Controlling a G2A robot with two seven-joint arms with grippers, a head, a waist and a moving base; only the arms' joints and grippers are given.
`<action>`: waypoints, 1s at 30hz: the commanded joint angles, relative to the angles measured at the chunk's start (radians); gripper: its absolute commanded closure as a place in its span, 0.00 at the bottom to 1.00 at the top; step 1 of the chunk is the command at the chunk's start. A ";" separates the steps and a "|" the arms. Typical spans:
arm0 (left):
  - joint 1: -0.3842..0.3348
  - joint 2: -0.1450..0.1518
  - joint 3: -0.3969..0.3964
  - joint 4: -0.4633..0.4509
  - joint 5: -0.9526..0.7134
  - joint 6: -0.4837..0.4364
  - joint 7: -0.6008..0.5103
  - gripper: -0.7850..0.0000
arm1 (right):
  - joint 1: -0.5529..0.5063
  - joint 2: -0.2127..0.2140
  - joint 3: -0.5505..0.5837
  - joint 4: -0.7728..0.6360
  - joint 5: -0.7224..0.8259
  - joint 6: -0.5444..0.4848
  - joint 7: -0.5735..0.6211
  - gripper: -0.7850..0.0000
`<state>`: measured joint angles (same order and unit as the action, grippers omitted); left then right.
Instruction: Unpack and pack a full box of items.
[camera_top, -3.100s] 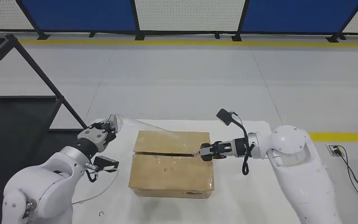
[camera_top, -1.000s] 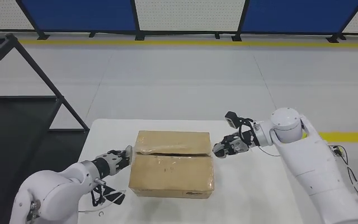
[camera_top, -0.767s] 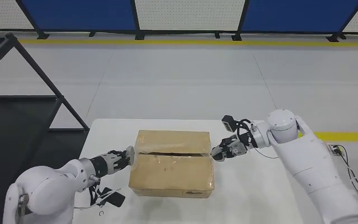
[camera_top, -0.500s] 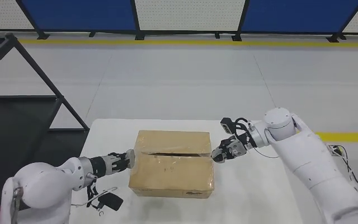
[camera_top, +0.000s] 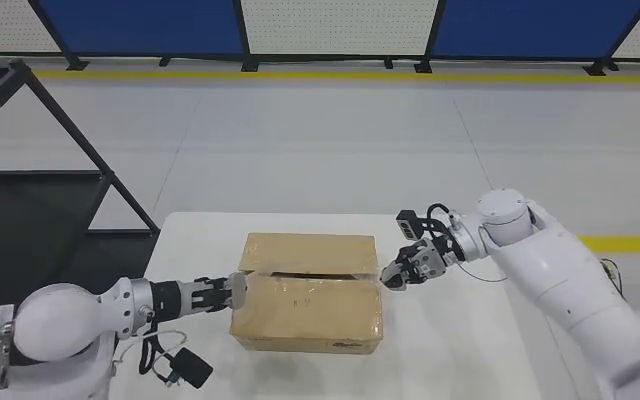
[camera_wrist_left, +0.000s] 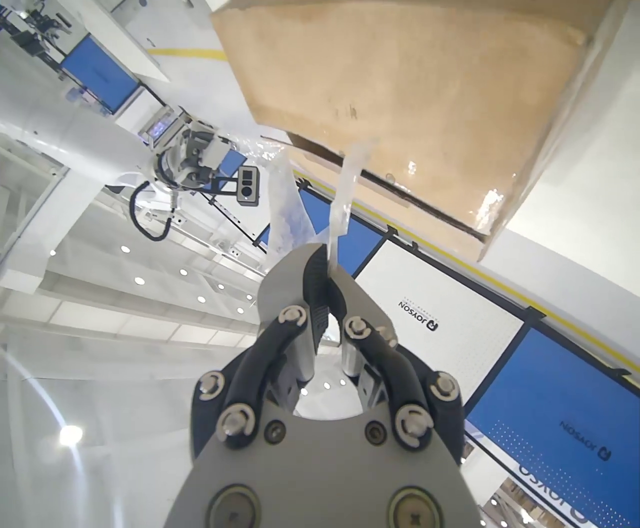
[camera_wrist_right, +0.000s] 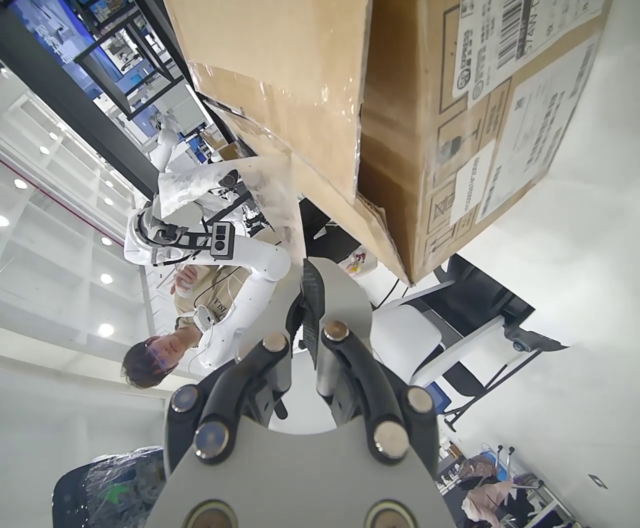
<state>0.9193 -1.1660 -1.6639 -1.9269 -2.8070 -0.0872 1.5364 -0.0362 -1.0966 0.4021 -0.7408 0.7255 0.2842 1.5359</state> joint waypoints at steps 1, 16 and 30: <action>0.001 0.007 0.005 0.008 -0.027 -0.012 -0.001 1.00 | 0.007 0.008 -0.037 -0.009 0.042 0.000 0.000 1.00; -0.012 0.062 0.036 0.066 -0.170 -0.085 -0.001 1.00 | 0.083 0.030 -0.232 -0.018 0.198 0.000 0.000 1.00; -0.014 0.087 0.043 0.105 -0.225 -0.120 -0.008 1.00 | 0.075 -0.023 -0.232 0.078 0.173 0.000 0.000 1.00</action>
<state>0.9062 -1.0798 -1.6236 -1.8234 -3.0295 -0.2061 1.5279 0.0379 -1.1161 0.1700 -0.6666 0.8988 0.2843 1.5359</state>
